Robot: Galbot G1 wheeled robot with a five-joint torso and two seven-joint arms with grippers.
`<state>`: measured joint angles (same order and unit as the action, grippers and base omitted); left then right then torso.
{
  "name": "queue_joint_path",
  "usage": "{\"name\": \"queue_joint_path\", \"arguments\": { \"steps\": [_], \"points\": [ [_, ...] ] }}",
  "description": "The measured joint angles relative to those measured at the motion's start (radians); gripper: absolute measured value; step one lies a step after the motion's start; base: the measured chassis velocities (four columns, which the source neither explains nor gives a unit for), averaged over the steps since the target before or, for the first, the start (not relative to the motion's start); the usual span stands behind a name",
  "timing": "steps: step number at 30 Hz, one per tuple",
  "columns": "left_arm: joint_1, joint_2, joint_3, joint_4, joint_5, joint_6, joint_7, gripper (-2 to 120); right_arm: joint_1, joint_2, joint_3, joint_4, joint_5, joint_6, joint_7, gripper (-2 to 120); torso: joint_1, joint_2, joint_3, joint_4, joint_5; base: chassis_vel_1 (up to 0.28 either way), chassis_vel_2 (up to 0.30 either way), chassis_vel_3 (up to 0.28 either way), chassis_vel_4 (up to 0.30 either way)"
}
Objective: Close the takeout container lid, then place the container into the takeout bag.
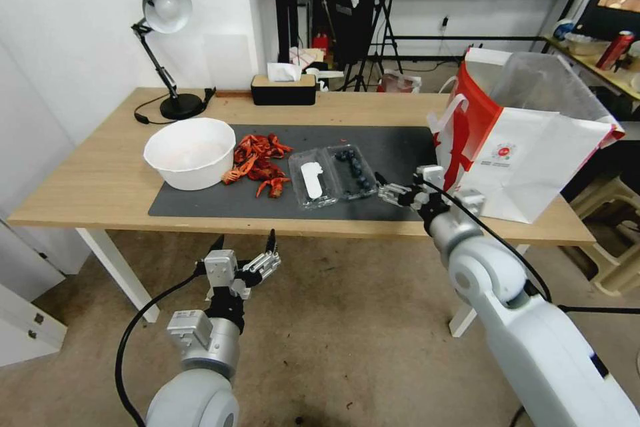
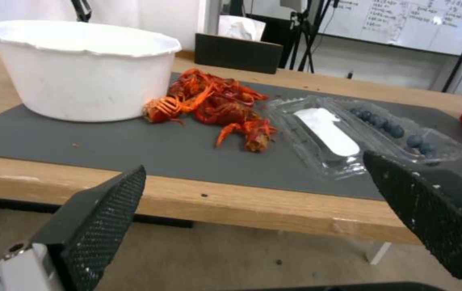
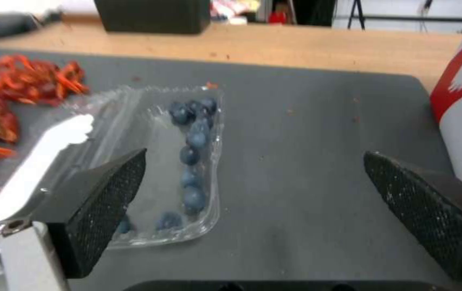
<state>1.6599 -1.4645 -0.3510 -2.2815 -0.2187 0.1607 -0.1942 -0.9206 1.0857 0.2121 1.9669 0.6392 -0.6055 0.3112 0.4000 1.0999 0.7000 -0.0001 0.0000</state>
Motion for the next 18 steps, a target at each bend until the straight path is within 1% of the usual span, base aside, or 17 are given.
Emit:
{"name": "queue_joint_path", "arguments": {
  "steps": [1, 2, 3, 5, 6, 8, 11, 18],
  "points": [
    [0.000, 0.000, -0.002, 0.001, -0.002, 0.000, -0.001, 100, 0.027, 0.001, -0.016, -0.009, 0.009, -0.026, 0.022, 100, 0.000, 0.000, 0.000, 0.0001, 0.0000, 0.000, 0.000, 0.000, 0.000],
    [0.000, 0.000, -0.002, 0.001, -0.002, 0.000, -0.001, 100, 0.027, 0.001, -0.016, -0.009, 0.009, -0.026, 0.022, 100, 0.000, 0.000, 0.000, 0.0001, 0.0000, 0.000, 0.000, 0.000, 0.000],
    [0.000, 0.000, -0.007, 0.003, -0.007, 0.000, -0.002, 100, 0.073, 0.004, -0.041, -0.025, 0.027, -0.071, 0.063, 100, 0.000, 0.000, 0.000, 0.0002, 0.0000, 0.000, 0.000, 0.000, 0.000],
    [0.000, 0.002, -0.012, 0.003, -0.012, 0.001, -0.002, 100, 0.143, 0.014, -0.081, -0.049, 0.065, -0.125, 0.124, 100, 0.000, 0.000, 0.000, 0.0003, -0.0001, 0.000, 0.000, 0.000, 0.000],
    [0.000, 0.002, -0.012, 0.003, -0.012, 0.001, -0.002, 100, 0.143, 0.014, -0.081, -0.049, 0.065, -0.125, 0.124, 100, 0.000, 0.000, 0.000, 0.0003, -0.0001, 0.000, 0.000, 0.000, 0.000],
    [0.001, 0.004, -0.016, 0.003, -0.014, 0.001, -0.002, 100, 0.196, 0.019, -0.120, -0.082, 0.078, -0.130, 0.161, 100, 0.000, 0.000, 0.000, 0.0003, -0.0002, 0.000, 0.000, 0.000, 0.000],
    [0.002, 0.003, -0.018, 0.003, -0.014, 0.001, -0.002, 100, 0.224, 0.021, -0.152, -0.114, 0.078, -0.130, 0.176, 100, 0.000, 0.000, 0.000, 0.0003, -0.0001, 0.000, 0.000, 0.000, 0.000],
    [0.003, 0.001, -0.018, 0.008, -0.015, -0.004, -0.002, 100, 0.235, 0.020, -0.180, -0.164, 0.075, -0.135, 0.157, 100, 0.000, 0.000, 0.000, -0.0001, 0.0000, 0.000, 0.000, 0.000, 0.000]
  ]
}}
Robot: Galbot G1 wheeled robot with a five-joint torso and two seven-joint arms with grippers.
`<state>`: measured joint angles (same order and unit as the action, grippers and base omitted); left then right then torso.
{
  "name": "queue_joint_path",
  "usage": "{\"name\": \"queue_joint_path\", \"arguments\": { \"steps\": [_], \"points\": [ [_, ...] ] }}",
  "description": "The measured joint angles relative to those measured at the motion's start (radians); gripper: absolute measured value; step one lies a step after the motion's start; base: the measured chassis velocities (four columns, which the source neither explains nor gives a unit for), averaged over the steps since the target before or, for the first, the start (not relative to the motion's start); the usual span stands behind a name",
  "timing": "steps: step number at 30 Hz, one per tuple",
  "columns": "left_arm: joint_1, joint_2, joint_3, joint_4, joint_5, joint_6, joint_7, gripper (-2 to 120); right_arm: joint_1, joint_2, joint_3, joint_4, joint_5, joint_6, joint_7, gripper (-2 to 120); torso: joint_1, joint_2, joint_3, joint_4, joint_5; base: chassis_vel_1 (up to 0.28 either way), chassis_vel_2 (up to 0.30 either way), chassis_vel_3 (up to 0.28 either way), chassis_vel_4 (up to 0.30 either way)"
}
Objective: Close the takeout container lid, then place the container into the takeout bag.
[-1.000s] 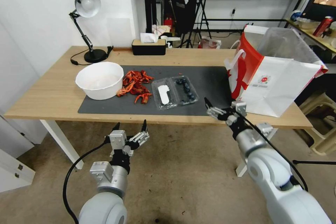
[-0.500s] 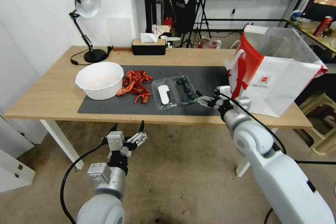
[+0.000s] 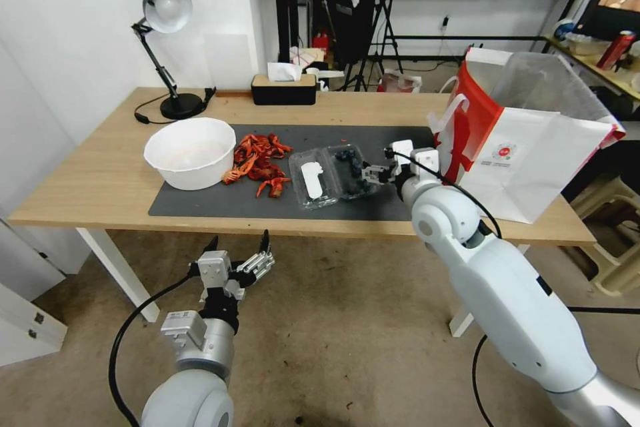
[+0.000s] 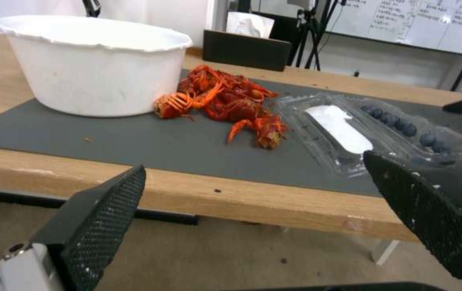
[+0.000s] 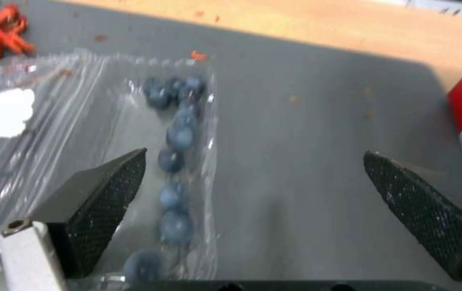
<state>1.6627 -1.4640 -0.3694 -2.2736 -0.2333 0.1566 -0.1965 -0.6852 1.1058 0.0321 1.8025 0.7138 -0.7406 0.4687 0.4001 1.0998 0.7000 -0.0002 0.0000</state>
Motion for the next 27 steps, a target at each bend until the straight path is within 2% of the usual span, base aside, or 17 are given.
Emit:
{"name": "queue_joint_path", "arguments": {
  "steps": [27],
  "points": [
    [0.017, -0.010, 0.007, 0.002, 0.012, -0.027, 0.000, 100, 0.044, -0.004, -0.049, -0.088, 0.015, 0.006, -0.046, 100, 0.000, 0.000, 0.000, 0.0002, 0.0001, 0.000, 0.000, 0.000, 0.000]
  ]
}}
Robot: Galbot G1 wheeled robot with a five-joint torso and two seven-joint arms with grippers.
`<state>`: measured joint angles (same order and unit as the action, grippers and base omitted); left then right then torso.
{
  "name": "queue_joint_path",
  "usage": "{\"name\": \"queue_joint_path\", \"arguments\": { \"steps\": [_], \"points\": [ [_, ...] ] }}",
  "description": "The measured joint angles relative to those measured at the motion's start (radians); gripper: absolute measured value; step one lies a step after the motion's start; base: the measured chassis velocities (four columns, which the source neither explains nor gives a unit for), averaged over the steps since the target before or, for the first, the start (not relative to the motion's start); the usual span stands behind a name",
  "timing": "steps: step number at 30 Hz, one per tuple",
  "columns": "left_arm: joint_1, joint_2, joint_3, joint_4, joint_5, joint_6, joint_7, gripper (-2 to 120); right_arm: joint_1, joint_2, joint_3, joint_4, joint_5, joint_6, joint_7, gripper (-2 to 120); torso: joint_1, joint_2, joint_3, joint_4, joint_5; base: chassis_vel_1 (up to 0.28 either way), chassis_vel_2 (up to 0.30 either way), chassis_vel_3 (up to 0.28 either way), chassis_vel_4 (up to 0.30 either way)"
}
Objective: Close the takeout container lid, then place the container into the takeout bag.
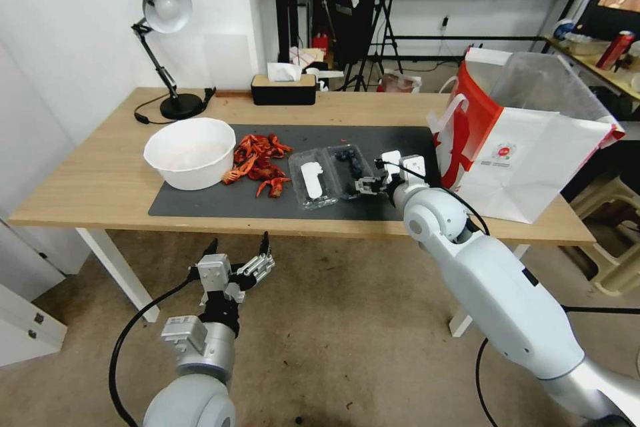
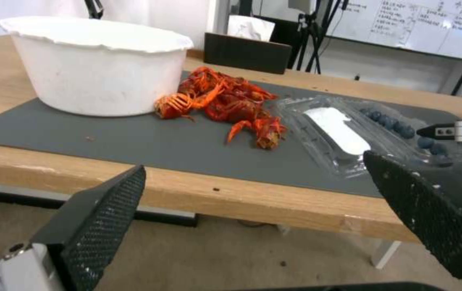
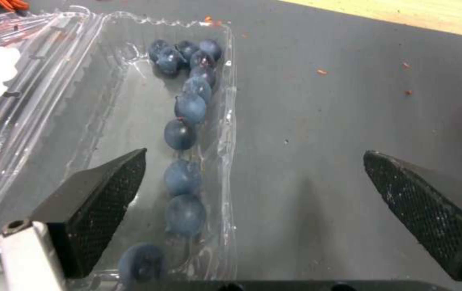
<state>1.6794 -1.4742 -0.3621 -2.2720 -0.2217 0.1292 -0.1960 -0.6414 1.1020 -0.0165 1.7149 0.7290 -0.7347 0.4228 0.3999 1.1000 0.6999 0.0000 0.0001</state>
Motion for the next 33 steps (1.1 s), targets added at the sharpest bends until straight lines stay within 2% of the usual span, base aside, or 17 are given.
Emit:
{"name": "queue_joint_path", "arguments": {
  "steps": [19, 33],
  "points": [
    [-0.018, 0.008, -0.005, 0.018, -0.007, -0.006, 0.003, 100, 0.038, -0.001, -0.034, -0.046, 0.057, 0.000, 0.018, 100, 0.000, 0.000, 0.000, 0.0000, 0.0000, 0.000, 0.000, 0.000, 0.000],
    [-0.024, 0.008, 0.000, 0.023, -0.008, -0.006, 0.003, 100, 0.021, -0.013, -0.020, -0.043, 0.091, 0.000, 0.044, 100, 0.000, 0.000, 0.000, 0.0001, 0.0000, 0.000, 0.000, 0.000, 0.000]
  ]
}}
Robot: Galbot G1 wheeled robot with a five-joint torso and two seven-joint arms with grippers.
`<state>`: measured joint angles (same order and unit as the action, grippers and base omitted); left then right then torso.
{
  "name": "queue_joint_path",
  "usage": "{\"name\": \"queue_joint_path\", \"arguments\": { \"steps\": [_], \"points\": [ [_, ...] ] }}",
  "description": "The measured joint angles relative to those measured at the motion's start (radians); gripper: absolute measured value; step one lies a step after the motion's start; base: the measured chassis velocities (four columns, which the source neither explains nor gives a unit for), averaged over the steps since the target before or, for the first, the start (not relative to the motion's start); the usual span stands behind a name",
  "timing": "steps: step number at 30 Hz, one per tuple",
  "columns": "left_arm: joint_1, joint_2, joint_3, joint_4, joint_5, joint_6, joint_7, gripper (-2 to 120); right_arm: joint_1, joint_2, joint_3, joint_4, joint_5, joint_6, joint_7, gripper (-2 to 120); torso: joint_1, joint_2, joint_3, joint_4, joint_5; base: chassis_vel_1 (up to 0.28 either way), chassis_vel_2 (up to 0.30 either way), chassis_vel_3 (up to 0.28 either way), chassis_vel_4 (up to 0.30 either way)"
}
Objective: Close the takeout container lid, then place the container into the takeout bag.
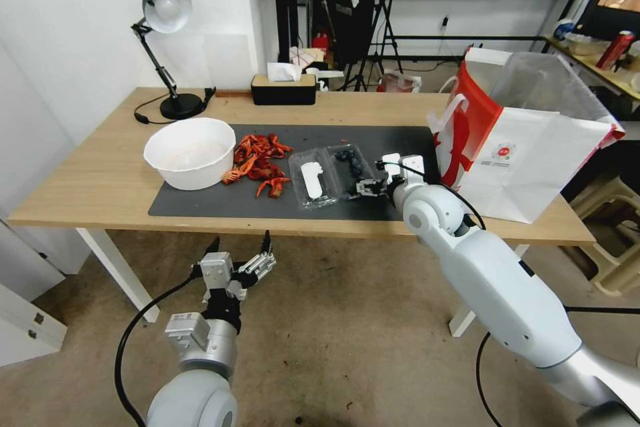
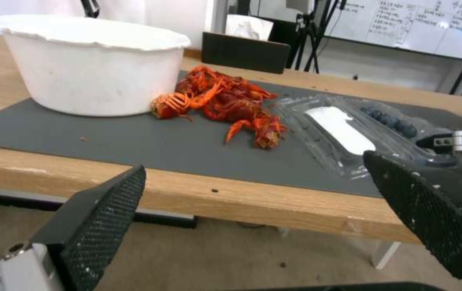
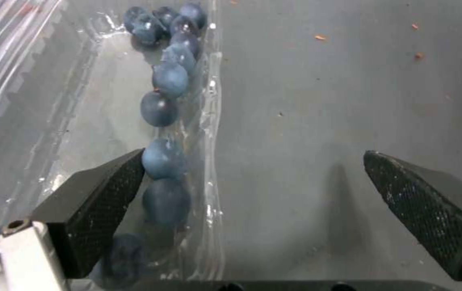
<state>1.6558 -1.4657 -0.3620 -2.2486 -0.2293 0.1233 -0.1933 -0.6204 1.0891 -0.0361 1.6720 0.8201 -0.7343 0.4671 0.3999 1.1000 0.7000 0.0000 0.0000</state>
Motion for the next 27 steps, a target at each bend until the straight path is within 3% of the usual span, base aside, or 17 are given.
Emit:
{"name": "queue_joint_path", "arguments": {
  "steps": [27],
  "points": [
    [0.005, 0.003, 0.011, 0.002, 0.005, -0.020, -0.001, 100, -0.091, -0.035, 0.049, 0.100, 0.023, 0.000, 0.090, 100, 0.000, 0.000, 0.000, -0.0001, 0.0000, 0.000, 0.000, 0.000, 0.000]
  ]
}}
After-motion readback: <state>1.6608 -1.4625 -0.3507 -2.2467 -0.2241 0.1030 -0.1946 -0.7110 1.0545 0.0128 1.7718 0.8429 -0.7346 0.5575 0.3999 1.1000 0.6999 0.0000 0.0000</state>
